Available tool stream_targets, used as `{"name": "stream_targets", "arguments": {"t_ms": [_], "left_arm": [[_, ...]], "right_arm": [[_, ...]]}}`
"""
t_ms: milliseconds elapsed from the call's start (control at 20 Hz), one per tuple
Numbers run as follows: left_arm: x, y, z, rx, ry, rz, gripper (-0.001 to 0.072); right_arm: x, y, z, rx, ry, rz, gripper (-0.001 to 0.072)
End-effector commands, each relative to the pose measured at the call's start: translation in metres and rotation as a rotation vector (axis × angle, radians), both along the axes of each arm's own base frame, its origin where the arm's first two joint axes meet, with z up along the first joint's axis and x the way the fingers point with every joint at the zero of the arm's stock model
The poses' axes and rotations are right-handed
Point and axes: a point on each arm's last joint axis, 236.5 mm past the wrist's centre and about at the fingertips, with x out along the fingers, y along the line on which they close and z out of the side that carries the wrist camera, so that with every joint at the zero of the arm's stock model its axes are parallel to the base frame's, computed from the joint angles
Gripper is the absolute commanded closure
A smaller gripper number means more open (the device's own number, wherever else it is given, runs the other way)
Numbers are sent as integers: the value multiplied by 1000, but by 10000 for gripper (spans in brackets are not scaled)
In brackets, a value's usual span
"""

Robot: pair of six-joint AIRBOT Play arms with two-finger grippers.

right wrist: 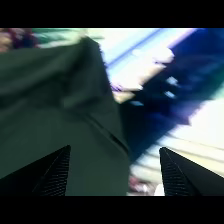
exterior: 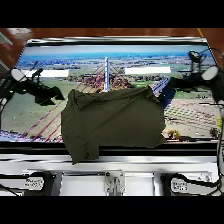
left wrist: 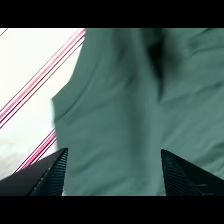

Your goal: Fold the shirts.

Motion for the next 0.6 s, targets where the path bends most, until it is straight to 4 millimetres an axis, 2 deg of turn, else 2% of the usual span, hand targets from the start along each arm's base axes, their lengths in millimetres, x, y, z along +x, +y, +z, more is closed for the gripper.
{"name": "stream_targets", "arguments": {"t_ms": [0, 100, 200, 350, 550], "left_arm": [[-75, 35, -4, -15, 107, -18, 19], [-115, 29, -35, -78, 154, 28, 50], [-142, 10, -64, -169, 195, 85, 50], [-153, -12, -90, -256, 189, 119, 50], [-156, -17, -106, -280, 212, 151, 51]], "right_arm": [[-125, -71, -15, 94, 365, -180, 57], [-150, -62, -27, 358, 387, -281, 54], [-157, -50, -34, 526, 370, -319, 53], [-162, -37, -43, 564, 393, -304, 54], [-149, -29, -46, 528, 367, -271, 54]]}}
